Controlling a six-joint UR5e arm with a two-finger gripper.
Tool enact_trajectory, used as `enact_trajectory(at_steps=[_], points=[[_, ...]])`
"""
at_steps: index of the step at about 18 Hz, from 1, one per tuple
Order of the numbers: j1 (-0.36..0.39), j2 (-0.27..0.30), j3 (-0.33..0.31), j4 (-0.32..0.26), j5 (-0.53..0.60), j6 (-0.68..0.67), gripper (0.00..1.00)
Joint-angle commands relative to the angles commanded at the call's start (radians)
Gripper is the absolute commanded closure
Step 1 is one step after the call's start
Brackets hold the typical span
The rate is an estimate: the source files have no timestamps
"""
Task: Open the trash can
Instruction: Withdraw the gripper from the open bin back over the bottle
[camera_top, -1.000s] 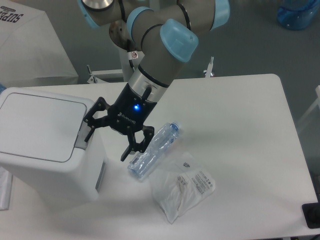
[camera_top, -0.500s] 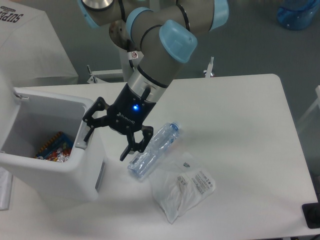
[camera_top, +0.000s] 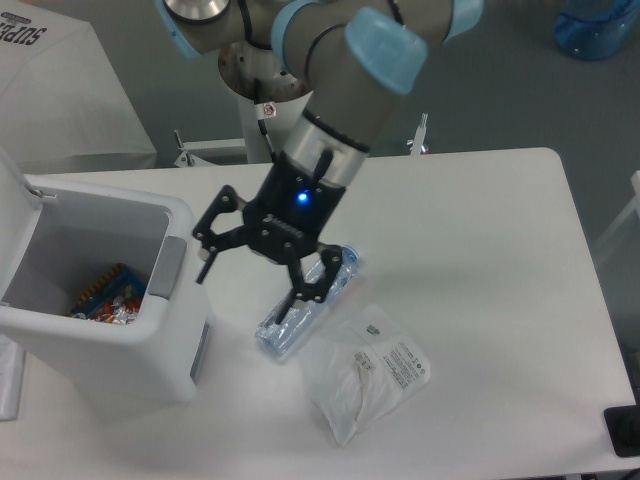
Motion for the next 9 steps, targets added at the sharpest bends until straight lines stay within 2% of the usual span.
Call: enact_trajectory(at_steps=[2, 5, 9], points=[[0.028, -0.037, -0.003, -0.002, 0.093, 0.113, 0.0], [0.054, -0.061, -0.003, -0.005, 0.245, 0.285, 0.0], [0.118, -0.147, 0.003, -0.006, 0.359, 0.404, 0.0]])
